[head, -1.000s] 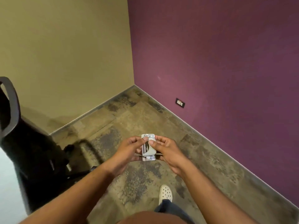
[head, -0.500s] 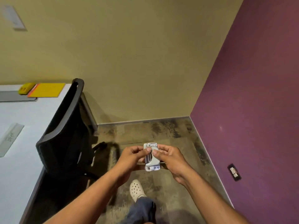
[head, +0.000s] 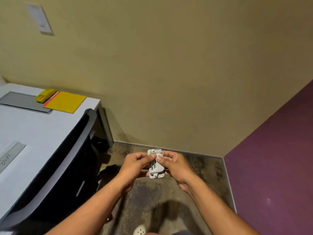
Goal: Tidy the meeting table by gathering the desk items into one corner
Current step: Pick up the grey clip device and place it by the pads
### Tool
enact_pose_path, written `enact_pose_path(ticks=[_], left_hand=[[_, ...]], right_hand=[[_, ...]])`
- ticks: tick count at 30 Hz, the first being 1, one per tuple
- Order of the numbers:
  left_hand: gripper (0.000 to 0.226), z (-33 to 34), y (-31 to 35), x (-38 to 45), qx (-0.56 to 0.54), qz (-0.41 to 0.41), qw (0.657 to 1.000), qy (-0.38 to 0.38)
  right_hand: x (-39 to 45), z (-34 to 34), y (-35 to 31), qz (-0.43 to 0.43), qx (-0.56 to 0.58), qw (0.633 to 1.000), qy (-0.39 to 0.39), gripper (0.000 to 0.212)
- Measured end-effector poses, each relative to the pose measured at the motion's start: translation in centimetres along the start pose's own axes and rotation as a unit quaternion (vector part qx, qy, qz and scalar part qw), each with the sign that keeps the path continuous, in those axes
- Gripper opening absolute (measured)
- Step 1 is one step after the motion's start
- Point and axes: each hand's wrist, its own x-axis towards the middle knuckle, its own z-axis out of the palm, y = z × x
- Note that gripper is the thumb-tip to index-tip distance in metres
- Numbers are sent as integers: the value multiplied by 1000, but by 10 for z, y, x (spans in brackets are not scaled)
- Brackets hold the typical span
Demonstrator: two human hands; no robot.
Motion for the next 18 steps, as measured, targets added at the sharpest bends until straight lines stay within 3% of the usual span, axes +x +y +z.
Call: enact_pose_path(ticks=[9,18], left_hand=[[31,-25,54,110,-37,27,989,139],[20,-37,120,173,-108,57,941,315]], right_hand=[[170,2,-66,21,-43,989,-140,11],[295,34,-151,28,-122,939,-320,18]])
